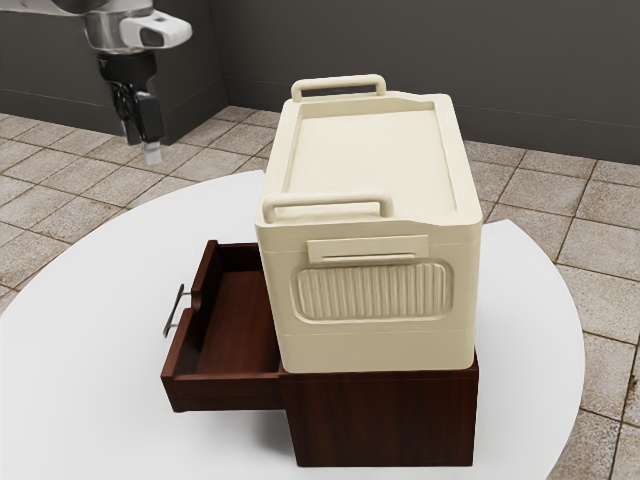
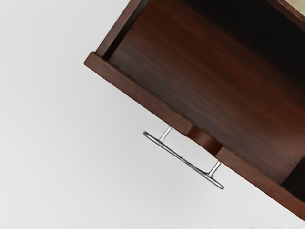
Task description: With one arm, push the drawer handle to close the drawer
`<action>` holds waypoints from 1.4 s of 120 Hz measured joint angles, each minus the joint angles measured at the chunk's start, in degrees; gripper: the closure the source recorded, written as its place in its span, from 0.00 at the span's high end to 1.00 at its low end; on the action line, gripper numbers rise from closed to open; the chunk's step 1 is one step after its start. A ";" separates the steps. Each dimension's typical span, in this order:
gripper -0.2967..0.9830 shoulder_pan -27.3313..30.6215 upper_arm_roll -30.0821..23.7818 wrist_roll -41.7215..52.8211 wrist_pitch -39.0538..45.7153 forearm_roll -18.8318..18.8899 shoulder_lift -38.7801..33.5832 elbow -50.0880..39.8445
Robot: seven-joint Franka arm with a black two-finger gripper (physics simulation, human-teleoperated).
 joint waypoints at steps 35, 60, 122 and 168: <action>0.77 2.62 -0.99 7.98 -2.82 -0.72 -11.24 3.45; 0.56 3.16 -0.55 14.83 -10.66 3.84 -23.43 -13.56; 0.17 2.94 4.14 33.38 26.35 3.77 -19.62 -49.62; 0.16 2.81 1.33 40.88 39.88 1.21 -12.71 -50.83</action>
